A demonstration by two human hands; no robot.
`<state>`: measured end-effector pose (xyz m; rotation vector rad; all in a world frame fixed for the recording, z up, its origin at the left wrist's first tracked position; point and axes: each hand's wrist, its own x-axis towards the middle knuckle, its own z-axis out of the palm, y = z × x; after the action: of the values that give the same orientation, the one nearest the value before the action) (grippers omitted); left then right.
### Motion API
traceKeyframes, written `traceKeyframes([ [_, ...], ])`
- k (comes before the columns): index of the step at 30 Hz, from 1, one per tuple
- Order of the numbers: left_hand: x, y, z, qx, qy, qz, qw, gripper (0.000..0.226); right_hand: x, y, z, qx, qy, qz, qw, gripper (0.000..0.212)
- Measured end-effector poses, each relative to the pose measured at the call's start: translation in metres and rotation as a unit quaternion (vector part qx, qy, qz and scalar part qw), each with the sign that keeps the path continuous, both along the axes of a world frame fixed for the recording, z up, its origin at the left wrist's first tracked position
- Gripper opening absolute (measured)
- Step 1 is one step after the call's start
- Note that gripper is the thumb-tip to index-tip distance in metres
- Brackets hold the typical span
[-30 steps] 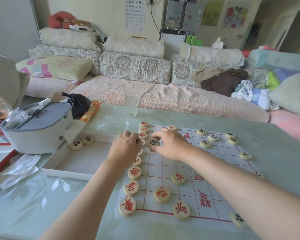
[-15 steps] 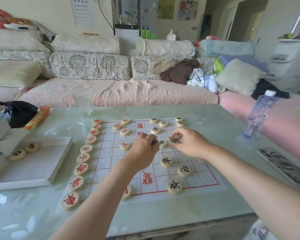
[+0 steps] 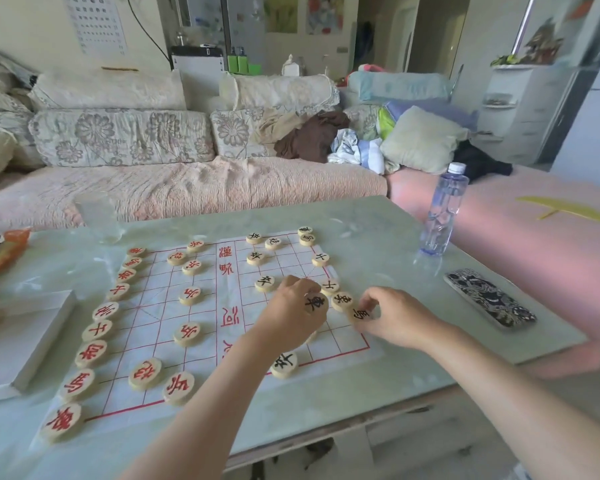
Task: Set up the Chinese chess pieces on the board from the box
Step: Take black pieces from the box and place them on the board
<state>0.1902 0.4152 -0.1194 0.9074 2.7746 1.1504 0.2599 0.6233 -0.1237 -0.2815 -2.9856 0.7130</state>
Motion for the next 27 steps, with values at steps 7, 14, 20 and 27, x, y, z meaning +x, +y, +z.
traceKeyframes([
  [7, 0.006, 0.012, -0.007, 0.022, -0.054, -0.011, 0.998, 0.041, -0.005, -0.008, -0.012, 0.039, 0.021, 0.008, 0.999, 0.027],
  [14, 0.010, 0.017, -0.002, 0.062, -0.078, 0.008, 0.995, 0.045, -0.013, -0.023, 0.009, -0.158, 0.071, -0.030, 0.984, 0.015],
  [20, 0.019, 0.029, 0.001, 0.109, -0.108, 0.022, 0.988, 0.051, -0.002, -0.031, 0.015, -0.353, 0.016, -0.028, 0.935, 0.029],
  [27, 0.027, 0.035, -0.007, 0.171, -0.161, -0.043, 0.971, 0.072, 0.010, -0.020, 0.015, -0.290, 0.035, -0.043, 0.955, 0.017],
])
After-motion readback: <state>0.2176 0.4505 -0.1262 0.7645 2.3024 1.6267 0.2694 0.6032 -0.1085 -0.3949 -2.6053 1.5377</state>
